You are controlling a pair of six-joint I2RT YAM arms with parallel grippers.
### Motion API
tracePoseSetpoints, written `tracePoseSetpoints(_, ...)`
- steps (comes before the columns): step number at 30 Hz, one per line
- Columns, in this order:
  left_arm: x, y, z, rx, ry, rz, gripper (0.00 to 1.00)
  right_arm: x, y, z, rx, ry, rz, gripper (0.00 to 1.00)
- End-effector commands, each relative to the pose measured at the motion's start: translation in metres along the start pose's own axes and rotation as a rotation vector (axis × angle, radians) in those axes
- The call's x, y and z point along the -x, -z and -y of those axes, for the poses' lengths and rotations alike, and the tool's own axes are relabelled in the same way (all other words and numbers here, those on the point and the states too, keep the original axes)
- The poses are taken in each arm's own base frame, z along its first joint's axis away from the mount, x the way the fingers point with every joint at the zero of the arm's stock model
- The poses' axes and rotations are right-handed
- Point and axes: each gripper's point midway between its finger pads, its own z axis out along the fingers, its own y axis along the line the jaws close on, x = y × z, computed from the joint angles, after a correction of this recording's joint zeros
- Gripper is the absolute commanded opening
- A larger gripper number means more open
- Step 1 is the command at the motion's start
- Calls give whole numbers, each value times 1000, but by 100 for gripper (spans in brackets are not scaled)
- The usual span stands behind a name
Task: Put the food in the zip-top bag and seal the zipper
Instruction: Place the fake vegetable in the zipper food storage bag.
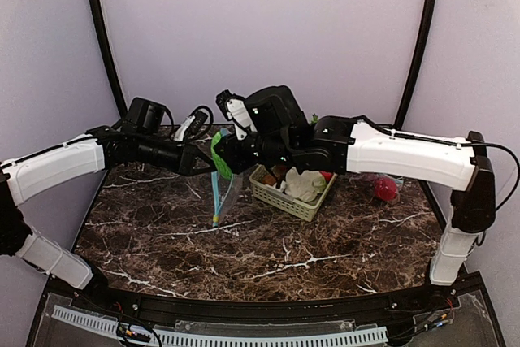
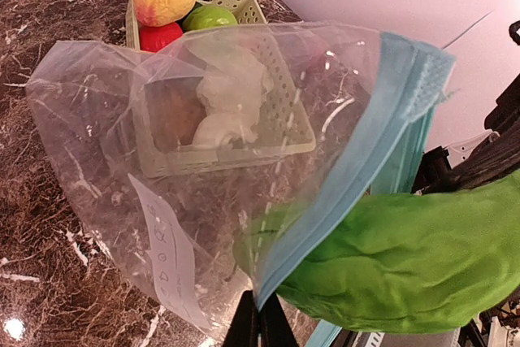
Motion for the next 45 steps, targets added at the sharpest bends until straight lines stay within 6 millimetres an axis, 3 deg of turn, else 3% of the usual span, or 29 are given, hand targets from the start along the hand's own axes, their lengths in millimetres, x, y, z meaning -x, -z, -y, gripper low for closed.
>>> tracePoseSetpoints(1,4,7,11,-49,-15,37,1,0,-6,9,-27,-105,-43,28)
tracePoseSetpoints(12,7,10,10,-33,-17,61,1,-28,-12,17,-41,-271,-131,31)
tracePoseSetpoints(19,6,9,5,-11,-8,56,1,-9,-2,8,21,-228,-85,41)
tracePoseSetpoints(23,3,10,-11,85,6,46,1,5,13,-2,95,-187,-38,55)
tracePoseSetpoints(27,3,11,-15,102,10,49,1,14,36,-1,115,-149,-7,69)
tracePoseSetpoints(32,4,12,-20,127,8,52,1,6,59,31,11,-133,-24,86)
tracePoseSetpoints(41,5,14,-23,141,1,59,1,-68,54,136,-138,-280,-313,92)
tracePoseSetpoints(45,5,13,-22,132,3,56,1,-92,52,171,-152,-317,-421,92)
